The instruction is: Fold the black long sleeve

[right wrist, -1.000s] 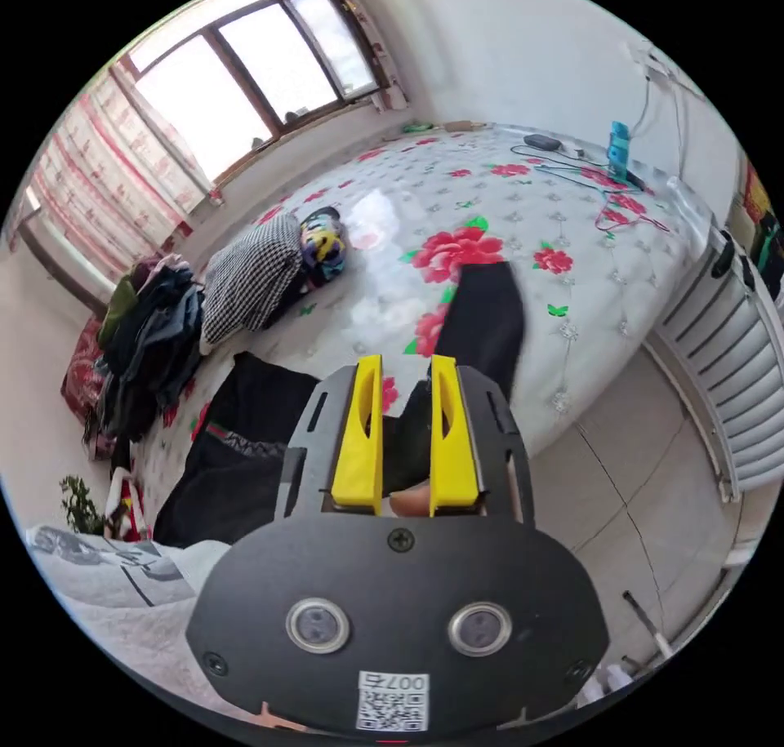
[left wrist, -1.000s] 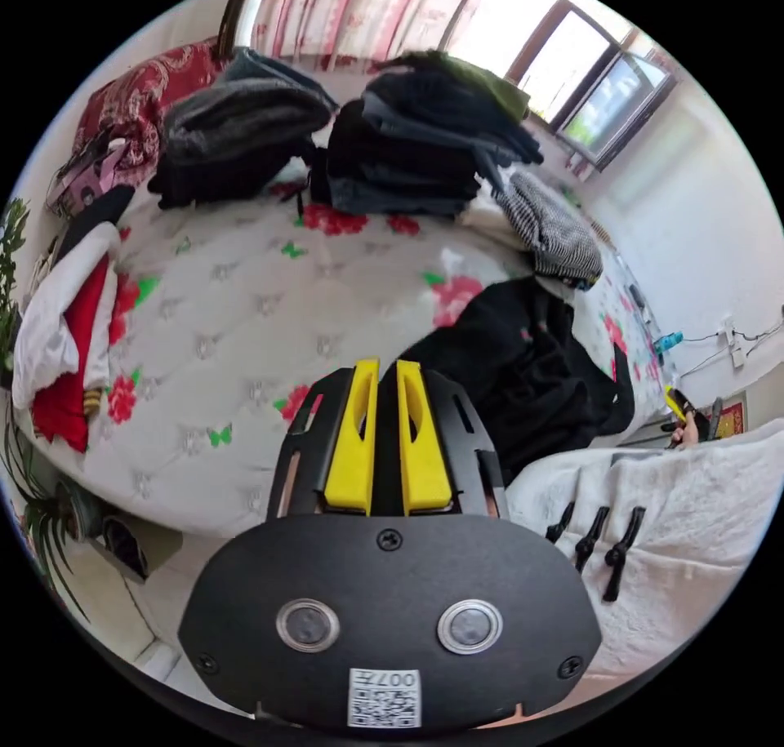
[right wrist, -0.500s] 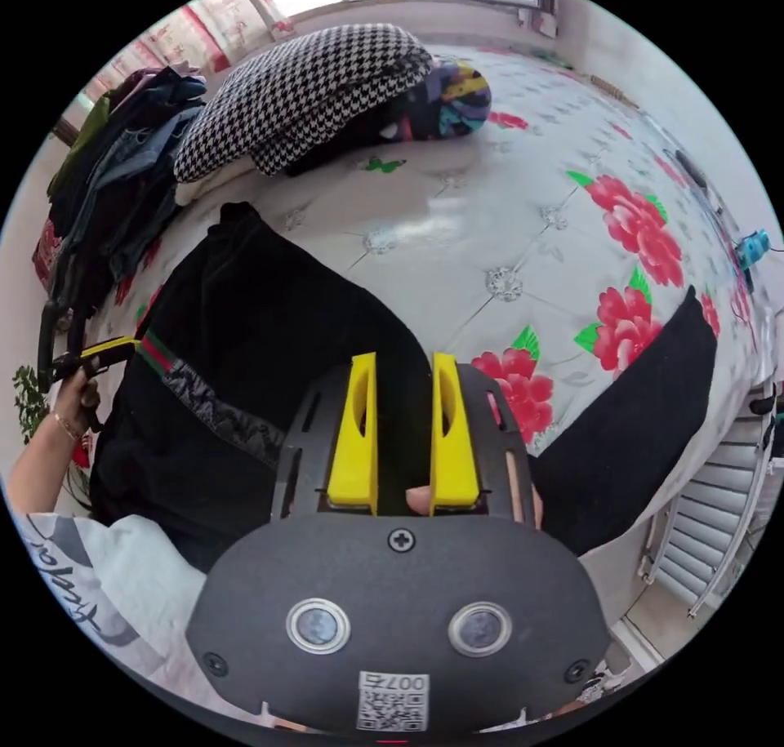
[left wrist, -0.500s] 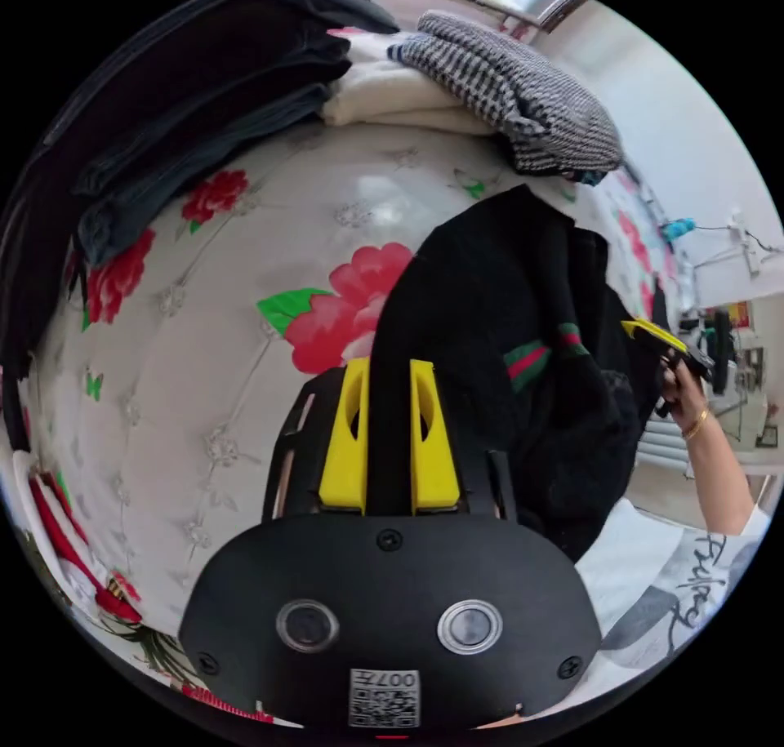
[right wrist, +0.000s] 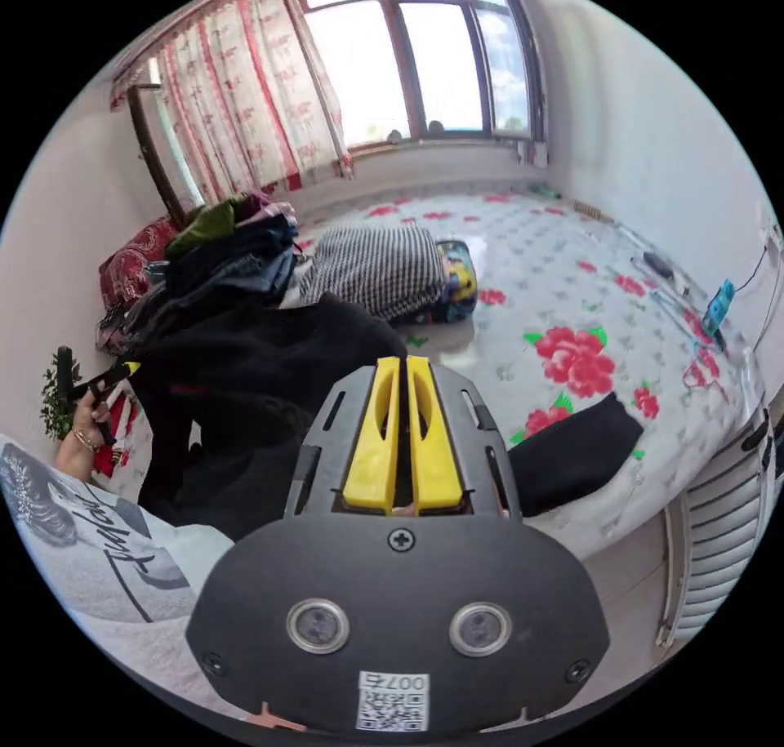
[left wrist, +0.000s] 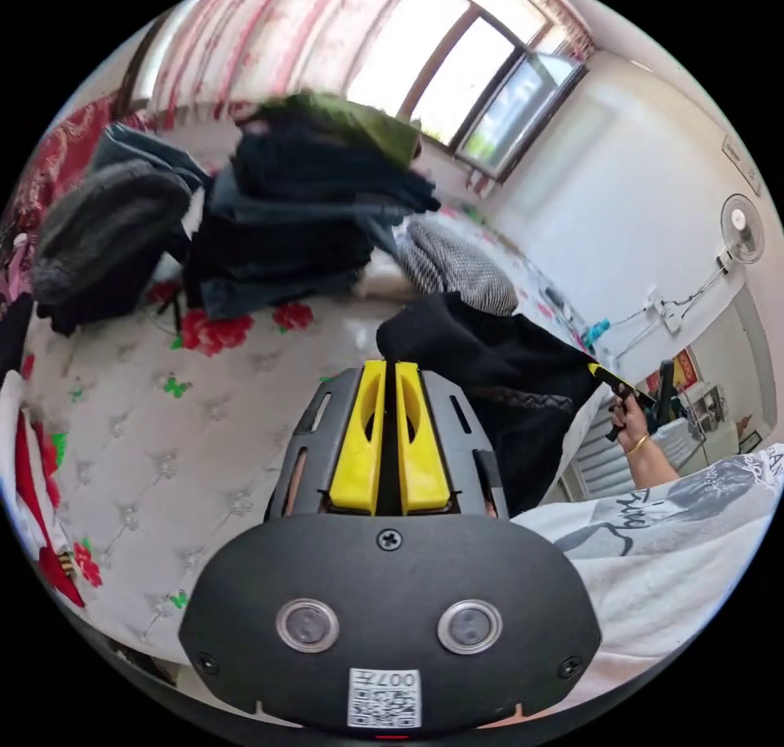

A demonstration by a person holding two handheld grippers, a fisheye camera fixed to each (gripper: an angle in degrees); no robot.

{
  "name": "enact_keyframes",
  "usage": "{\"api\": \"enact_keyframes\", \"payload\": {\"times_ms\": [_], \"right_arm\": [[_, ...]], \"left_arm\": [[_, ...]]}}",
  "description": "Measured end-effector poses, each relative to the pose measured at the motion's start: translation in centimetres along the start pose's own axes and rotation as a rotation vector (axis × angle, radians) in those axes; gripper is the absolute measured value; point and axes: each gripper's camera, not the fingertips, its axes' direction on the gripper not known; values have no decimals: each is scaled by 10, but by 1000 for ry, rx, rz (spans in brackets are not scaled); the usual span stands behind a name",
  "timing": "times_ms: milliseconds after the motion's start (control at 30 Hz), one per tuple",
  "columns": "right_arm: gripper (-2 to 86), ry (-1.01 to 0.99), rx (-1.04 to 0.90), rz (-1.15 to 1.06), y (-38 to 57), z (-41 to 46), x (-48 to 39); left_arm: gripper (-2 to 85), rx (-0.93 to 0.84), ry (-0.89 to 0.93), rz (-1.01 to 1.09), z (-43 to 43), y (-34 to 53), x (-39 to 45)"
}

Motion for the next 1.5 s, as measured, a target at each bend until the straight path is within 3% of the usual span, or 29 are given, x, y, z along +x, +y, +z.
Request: {"api": "enact_keyframes", "payload": {"times_ms": [333, 567, 700, 867, 1000, 1067, 1133, 1233, 1367, 1500], "right_arm": [[-1, -20, 675, -208, 39, -250, -79], [-1, -65, 1055, -276, 72, -366, -104], [-1, -110, 1084, -330, 52, -377, -110], [5, -99, 881, -358, -37, -294, -127], [22, -62, 635, -358, -97, -183, -133], [47, -99, 377, -295, -116, -91, -120], [70, -95, 192, -187, -107, -26, -100], [99, -167, -86, -102, -52, 60, -62], [119, -101, -423, 4, 40, 138, -16], [124, -71, -573, 28, 75, 174, 2]], "left_arm": [[-7, 676, -186, 267, -290, 92, 113], [-7, 1099, -214, 414, -405, 165, 199], [-7, 1245, -327, 485, -427, 169, 231], [-1, 1020, -398, 349, -371, 69, 194], [32, 613, -413, 171, -245, -35, 92], [64, 372, -392, 20, -179, -56, 33], [84, 126, -368, -158, -110, -40, -24], [87, -14, -317, -264, -58, 17, -44], [87, -246, -258, -322, 7, 87, -29], [84, -420, -215, -355, 58, 122, -1]]}}
